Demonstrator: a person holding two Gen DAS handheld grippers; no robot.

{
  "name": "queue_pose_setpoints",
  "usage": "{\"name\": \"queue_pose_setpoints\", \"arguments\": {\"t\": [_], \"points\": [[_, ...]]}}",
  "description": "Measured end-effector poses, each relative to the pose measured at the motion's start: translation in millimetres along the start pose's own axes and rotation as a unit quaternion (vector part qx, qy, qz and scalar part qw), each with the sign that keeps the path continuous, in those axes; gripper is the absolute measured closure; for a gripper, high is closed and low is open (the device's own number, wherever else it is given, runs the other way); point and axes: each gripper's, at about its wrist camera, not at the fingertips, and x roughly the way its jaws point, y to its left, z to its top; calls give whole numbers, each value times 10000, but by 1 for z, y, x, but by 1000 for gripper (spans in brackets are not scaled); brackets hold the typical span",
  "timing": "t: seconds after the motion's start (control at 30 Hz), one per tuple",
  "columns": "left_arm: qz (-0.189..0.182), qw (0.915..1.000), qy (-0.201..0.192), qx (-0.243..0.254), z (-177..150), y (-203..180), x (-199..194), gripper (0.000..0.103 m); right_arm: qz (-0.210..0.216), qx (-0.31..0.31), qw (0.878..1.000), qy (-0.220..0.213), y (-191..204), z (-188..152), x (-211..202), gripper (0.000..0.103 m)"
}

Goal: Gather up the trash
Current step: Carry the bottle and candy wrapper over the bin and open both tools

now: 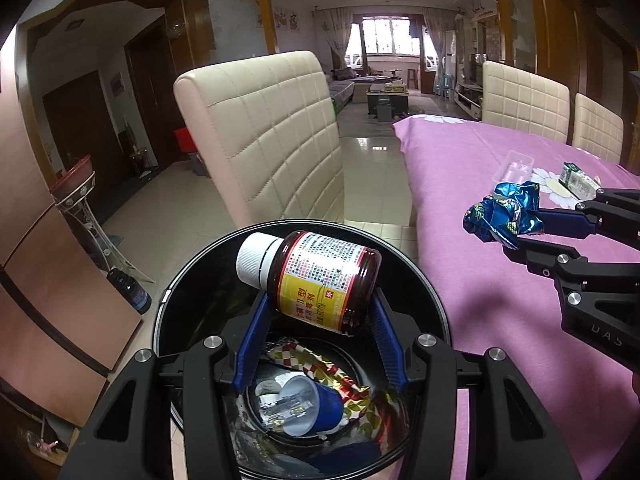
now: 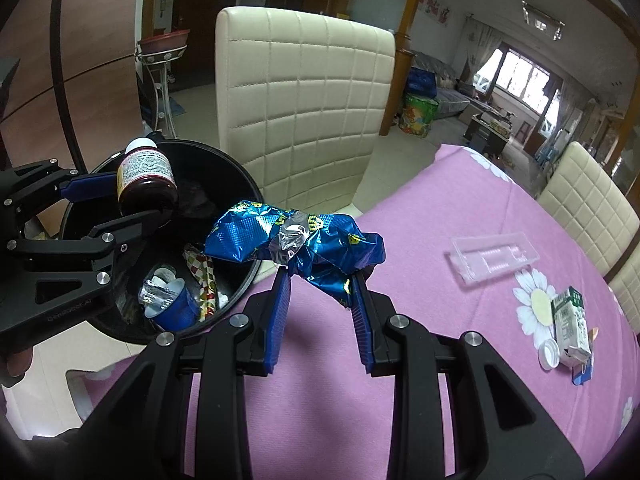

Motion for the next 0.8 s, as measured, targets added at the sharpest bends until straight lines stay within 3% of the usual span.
{"name": "queue_pose_setpoints", "arguments": {"t": [0.8], "points": [[470,9984,97,-313,-13,33,0,54,467,-335,9983,-5,42,11,9,71]]}}
